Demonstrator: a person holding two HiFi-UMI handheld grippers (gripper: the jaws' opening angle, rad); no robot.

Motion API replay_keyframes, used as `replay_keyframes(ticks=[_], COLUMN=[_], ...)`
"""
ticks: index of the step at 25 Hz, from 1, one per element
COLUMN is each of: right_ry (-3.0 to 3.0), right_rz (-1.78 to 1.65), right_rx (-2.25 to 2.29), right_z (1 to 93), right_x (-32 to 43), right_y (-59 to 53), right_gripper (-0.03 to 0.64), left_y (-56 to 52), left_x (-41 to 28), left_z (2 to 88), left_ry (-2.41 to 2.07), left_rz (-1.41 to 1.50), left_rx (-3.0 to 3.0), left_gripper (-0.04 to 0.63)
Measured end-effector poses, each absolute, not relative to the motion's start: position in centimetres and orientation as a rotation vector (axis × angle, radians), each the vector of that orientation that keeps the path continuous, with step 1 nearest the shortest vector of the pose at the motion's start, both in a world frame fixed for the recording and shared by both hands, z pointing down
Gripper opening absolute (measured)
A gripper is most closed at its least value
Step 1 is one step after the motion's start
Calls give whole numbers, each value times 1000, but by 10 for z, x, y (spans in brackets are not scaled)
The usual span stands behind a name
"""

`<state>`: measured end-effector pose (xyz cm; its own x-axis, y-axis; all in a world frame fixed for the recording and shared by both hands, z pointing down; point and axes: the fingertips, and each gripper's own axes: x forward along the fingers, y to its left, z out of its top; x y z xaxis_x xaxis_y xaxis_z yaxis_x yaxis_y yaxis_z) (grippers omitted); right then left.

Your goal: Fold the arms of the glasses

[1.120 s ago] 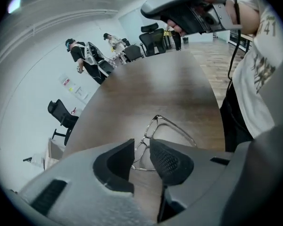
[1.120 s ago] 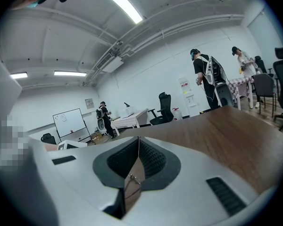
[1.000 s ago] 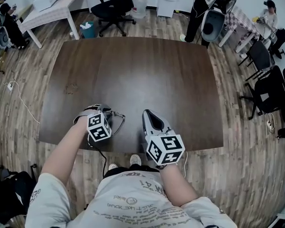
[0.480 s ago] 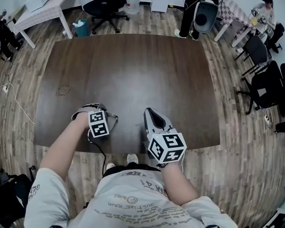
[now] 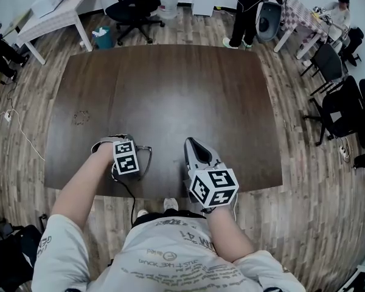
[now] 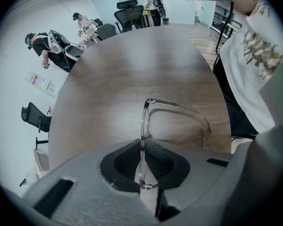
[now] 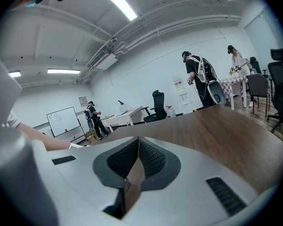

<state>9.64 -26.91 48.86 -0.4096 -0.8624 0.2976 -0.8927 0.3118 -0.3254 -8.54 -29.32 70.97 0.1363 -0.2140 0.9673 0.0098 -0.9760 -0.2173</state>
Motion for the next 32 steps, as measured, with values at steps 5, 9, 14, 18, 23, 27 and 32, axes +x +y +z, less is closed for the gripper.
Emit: replay_keyframes(ticks=[5, 9, 14, 18, 23, 27, 32], right_ry=[-2502, -2520, -2557, -2583, -2613, -2644, -2679], right_rz=[689, 692, 671, 651, 621, 589, 603], right_rx=[1649, 1631, 1603, 1586, 1558, 1525, 1466], right_z=[487, 485, 479, 472, 464, 457, 456], right_x=[93, 87, 72, 65, 54, 40, 21], right_y=[-270, -270, -269, -265, -259, -255, -246], right_gripper=[16, 16, 17, 17, 17, 17, 17], left_y=[-294, -297, -301, -302, -310, -320, -322], left_x=[-89, -89, -96, -100, -108, -116, -122], left_z=[700, 686, 666, 643, 612, 583, 552], left_ry=[251, 331, 490, 656, 937, 1208, 1529], left_rz=[-1935, -1901, -1851, -1764, -1569, -1315, -894], left_rx=[-2242, -2282, -2400, -2512, -2672, -2809, -3054], left_gripper=[36, 35, 34, 32, 32, 32, 32])
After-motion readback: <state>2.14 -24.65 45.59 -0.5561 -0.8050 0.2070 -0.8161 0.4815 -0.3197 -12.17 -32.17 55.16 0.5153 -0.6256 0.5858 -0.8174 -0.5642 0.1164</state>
